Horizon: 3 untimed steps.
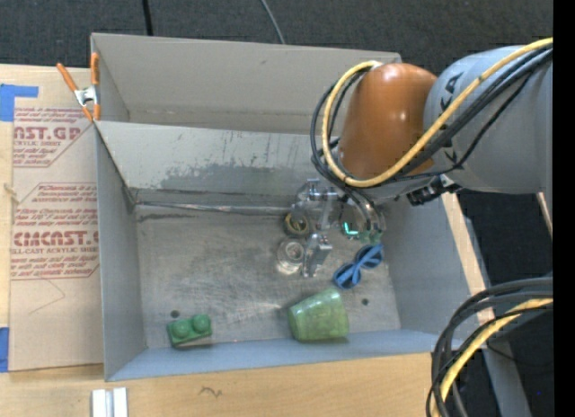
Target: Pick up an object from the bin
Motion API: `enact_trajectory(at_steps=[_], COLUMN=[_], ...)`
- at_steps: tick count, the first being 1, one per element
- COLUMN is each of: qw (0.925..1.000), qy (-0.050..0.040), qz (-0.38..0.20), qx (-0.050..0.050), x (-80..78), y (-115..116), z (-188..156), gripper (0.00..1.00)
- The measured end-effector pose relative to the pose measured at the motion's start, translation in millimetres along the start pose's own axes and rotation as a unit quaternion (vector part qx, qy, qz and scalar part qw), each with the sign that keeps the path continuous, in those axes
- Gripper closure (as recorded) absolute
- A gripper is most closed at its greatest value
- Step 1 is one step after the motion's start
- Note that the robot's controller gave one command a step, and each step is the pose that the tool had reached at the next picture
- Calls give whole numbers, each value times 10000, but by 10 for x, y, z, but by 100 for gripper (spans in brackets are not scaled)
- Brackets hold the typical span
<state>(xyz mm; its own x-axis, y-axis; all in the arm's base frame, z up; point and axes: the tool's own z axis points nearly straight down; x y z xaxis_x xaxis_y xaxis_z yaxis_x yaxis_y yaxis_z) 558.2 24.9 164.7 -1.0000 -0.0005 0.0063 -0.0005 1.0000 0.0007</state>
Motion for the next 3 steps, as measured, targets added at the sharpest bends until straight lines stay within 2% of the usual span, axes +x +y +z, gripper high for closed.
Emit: enact_trajectory(at_steps=[1,2,3], qw=[9999,9998,9999], qy=[-118,-115,-83], qz=[120,130,79], qx=[-15,-11,-7], x=[-346,-354,-276], y=[-419,-432,-126], z=[782,777,-94], gripper=[0,100,100])
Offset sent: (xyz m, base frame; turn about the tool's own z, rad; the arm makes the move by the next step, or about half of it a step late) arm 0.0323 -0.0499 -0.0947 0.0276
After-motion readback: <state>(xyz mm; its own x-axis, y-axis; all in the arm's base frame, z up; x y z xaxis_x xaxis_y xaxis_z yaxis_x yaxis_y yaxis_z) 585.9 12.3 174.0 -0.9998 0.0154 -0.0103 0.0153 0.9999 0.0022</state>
